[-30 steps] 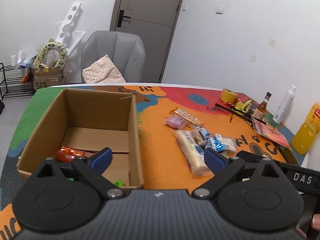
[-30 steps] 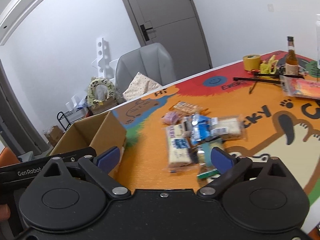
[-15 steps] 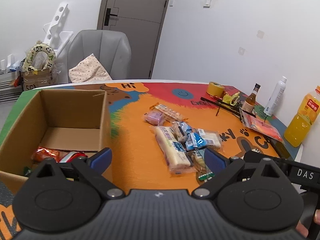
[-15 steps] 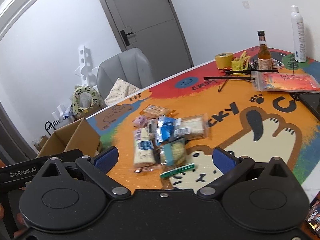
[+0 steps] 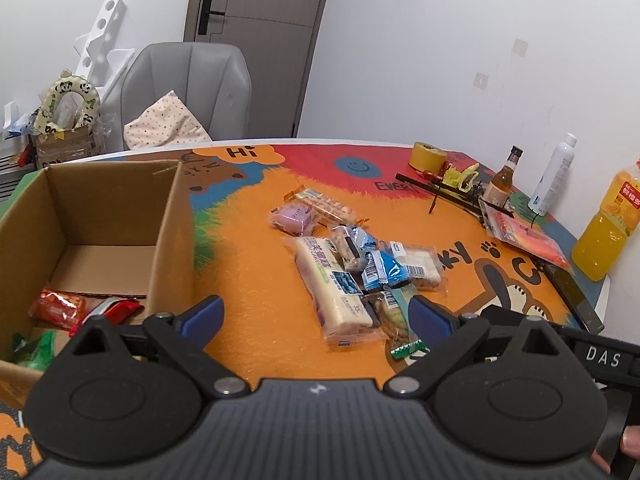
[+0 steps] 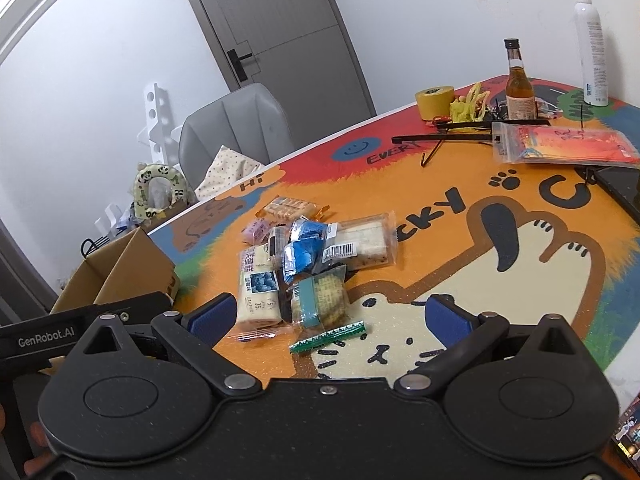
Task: Organize snacks
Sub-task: 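Move both open grippers back over the remaining snack pile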
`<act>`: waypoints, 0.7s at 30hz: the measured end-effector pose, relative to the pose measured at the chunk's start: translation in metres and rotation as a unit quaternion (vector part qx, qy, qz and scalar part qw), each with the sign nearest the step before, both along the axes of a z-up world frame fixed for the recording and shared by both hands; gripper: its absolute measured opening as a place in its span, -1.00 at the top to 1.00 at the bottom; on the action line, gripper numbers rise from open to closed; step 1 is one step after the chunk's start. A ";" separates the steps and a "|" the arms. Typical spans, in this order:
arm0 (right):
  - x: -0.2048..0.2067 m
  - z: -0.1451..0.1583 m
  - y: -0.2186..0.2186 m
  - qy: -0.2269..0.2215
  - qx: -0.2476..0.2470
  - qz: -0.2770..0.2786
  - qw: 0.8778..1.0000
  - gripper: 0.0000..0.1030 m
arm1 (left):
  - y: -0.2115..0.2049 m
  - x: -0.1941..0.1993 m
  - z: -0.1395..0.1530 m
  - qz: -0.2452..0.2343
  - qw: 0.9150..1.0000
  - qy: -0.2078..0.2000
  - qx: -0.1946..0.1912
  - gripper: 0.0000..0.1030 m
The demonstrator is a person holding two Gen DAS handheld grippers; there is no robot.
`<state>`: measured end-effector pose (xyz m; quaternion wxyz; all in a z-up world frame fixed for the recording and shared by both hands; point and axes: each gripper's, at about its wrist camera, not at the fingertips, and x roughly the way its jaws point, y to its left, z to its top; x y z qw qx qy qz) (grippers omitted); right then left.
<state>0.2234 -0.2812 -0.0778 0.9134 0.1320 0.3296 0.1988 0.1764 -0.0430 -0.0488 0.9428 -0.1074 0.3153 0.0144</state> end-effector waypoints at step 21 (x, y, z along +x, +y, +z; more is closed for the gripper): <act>0.061 -0.045 0.037 0.053 -0.020 0.048 0.997 -0.17 | -0.009 0.049 -0.013 0.010 1.000 -0.009 0.025 -0.85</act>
